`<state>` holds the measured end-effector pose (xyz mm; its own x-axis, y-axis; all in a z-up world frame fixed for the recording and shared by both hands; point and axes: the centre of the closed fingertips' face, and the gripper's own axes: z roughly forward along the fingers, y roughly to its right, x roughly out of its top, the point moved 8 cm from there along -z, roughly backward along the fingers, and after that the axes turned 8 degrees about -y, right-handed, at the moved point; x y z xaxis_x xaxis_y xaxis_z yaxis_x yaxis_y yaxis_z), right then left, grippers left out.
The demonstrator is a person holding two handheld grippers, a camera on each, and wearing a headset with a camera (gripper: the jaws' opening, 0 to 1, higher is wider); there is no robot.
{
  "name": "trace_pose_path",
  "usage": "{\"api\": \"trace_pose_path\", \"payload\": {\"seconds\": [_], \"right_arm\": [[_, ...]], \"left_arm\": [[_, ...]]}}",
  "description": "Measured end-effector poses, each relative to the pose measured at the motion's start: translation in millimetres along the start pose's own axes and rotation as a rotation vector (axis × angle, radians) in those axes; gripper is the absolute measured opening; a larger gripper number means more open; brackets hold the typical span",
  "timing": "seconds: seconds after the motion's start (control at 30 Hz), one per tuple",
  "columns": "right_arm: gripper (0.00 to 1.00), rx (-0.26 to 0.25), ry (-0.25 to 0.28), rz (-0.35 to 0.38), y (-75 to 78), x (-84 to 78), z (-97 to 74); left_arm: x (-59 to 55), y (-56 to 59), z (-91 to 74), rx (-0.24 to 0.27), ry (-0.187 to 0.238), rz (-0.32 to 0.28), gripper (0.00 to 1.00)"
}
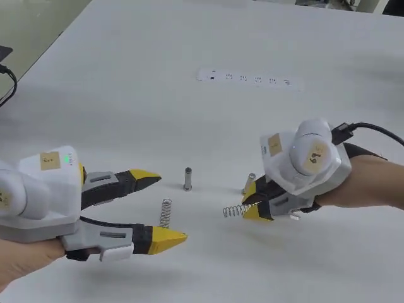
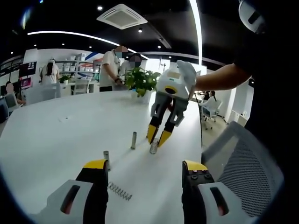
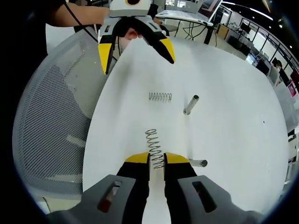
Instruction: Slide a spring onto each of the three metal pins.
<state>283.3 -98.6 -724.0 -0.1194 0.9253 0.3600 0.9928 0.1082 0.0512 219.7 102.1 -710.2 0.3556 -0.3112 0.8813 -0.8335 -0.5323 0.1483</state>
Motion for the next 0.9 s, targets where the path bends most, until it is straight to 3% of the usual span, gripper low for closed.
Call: {"api": "trace_pose_path", "payload": {"seconds": [0.5,0.9], "right_arm": [[0.09,-0.028,0.011,0.048,-9.3,-19.1,-17.1],[0.08,-0.045,0.011,0.051,-10.0,-23.7,-26.4]], "left_arm": [[5.2,1.1,9.7,-0.025,-0.007,0.02,0.56],[6.5,7.1,19.5,-0.057,-0.01,0.036,0.53]]}}
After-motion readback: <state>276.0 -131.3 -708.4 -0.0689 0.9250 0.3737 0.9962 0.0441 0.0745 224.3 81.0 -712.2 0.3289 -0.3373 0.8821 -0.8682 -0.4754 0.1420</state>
